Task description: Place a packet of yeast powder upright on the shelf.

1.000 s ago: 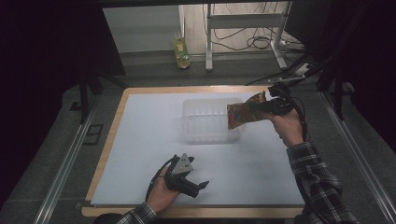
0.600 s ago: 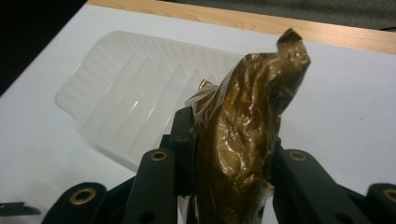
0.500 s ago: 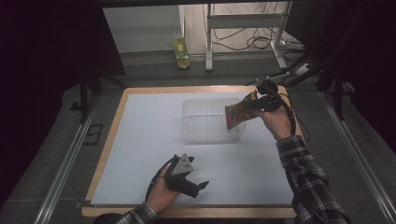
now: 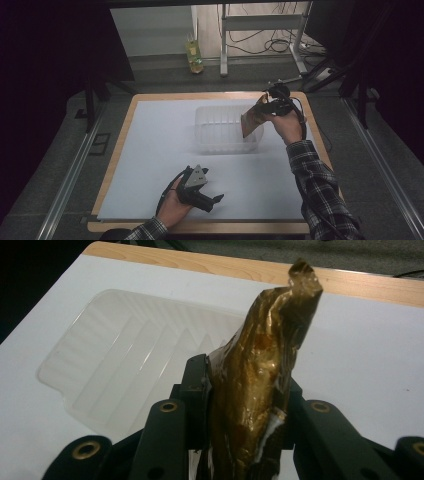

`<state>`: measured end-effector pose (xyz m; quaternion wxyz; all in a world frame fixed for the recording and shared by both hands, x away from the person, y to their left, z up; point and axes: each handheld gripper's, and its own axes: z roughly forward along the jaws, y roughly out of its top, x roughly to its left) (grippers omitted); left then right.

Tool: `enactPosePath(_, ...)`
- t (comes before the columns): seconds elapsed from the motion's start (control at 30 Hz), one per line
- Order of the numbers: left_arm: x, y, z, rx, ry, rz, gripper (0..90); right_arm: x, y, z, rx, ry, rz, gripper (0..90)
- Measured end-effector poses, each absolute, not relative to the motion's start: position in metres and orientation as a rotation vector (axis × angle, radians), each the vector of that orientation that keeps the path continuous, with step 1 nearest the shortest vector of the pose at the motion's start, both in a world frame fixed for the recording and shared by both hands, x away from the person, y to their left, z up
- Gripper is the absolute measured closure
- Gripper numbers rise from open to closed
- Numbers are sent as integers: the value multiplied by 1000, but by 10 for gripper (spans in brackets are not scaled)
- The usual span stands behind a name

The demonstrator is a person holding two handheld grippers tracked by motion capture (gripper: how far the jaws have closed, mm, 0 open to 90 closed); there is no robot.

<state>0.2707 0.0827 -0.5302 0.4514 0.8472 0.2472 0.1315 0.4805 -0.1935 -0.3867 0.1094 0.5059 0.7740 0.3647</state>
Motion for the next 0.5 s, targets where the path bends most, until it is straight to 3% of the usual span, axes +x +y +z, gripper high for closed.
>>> enactPosePath(0.5, 271, 82, -530, 2088, 611, 320, 14, 496, -174, -410, 1494, 2279, 1053, 674)
